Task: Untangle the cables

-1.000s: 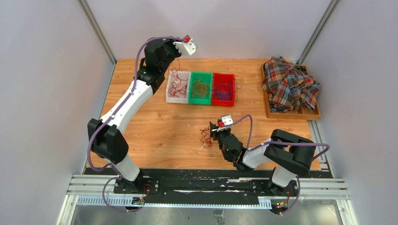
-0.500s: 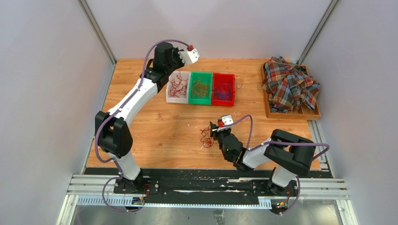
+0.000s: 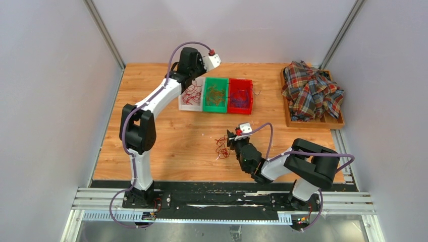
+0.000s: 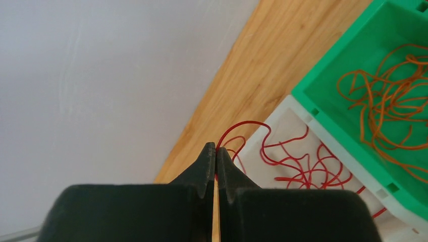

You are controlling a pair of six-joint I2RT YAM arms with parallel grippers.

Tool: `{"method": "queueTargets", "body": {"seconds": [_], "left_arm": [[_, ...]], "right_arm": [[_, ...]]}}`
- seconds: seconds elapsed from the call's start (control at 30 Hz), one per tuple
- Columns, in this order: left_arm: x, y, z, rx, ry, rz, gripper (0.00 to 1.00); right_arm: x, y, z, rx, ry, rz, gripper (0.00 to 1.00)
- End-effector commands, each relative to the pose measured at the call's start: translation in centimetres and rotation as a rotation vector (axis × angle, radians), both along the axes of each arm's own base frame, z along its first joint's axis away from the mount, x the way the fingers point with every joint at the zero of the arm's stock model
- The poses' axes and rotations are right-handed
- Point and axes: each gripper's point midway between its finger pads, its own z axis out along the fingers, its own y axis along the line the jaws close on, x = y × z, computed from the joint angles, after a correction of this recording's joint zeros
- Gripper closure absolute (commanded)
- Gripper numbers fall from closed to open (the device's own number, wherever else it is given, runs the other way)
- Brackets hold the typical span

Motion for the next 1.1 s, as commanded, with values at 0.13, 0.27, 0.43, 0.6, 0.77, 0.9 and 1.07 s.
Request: {"method": "queueTargets", "body": {"seconds": [0.13,0.27,0.43,0.6,0.77,0.9,1.07], "left_arm": [[-1.2,-1.9,-3.6,-0.200,0.156,0.006,0.99],[-1.9,-0.5,-5.6,-0.196,0.171,0.036,1.00],[-1.6,2.0,-8.7,-0.142,0.183,0.102,1.00],[-0.7,2.4,-10.9,-0.099,0.167,0.113,1.00],[0.2,2.3,-12.9,-0.085,0.172,0.115,0.99],[0.0,2.1,-15.4,-0.079,0.213,0.112,1.00],[0.0,2.3,-16.6,-0.083,0.233,0.129,1.00]], "right_arm": [[1.0,-1.9,-0.5,0.066,0.020,-0.071,0.58],[1.2,-1.9,-0.7,0.077,0.029,-0.070,0.58],[1.1,-2.1,-0.7,0.084,0.031,-0.072,0.58],[1.1,-2.2,-0.7,0.089,0.032,-0.076,0.59],[1.2,-2.5,-0.7,0.098,0.030,-0.084,0.59],[1.3,-2.8,-0.6,0.109,0.023,-0.095,0.60],[1.2,-3.0,-0.5,0.124,0.011,-0.096,0.60]]}}
